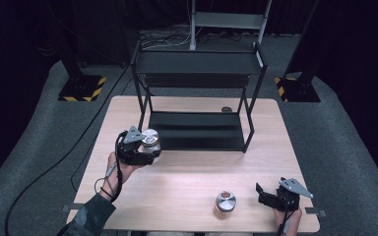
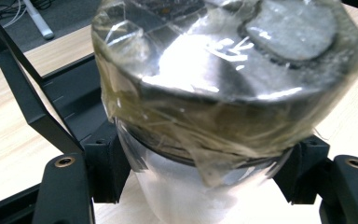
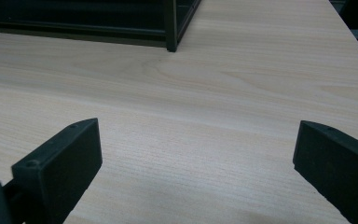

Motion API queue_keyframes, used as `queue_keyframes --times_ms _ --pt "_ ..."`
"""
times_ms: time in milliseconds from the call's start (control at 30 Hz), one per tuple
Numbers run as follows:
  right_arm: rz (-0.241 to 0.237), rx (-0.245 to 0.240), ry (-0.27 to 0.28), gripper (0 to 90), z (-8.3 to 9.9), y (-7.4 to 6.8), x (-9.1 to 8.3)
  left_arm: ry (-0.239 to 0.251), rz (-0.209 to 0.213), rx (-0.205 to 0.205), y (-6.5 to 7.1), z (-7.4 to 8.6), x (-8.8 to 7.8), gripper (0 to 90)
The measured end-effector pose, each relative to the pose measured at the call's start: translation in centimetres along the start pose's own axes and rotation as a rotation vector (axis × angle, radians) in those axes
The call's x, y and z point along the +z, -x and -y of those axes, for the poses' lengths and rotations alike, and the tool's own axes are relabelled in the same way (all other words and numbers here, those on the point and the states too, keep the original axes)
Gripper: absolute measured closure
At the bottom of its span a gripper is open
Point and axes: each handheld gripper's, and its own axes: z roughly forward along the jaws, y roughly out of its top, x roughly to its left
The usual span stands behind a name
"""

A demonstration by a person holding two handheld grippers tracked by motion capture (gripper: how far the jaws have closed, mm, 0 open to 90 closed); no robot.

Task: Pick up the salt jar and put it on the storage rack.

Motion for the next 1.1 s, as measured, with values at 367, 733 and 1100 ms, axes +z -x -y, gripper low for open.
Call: queue_keyframes --times_ms 367,733,1100 --pt "0.0 0.001 -0.001 0.0 0.0 0.0 0.0 -0.005 0.008 0.016 -0.4 -1.2 -0.6 30.5" --pt "-0.001 0.0 -0.002 0.0 0.0 0.0 0.0 -0.012 0.008 0.026 -0.8 -2.6 -1.3 30.5" --pt "0.0 0.002 -0.002 0.0 0.0 0.0 0.0 -0.018 0.013 0.037 -1.2 -4.1 -1.9 30.5"
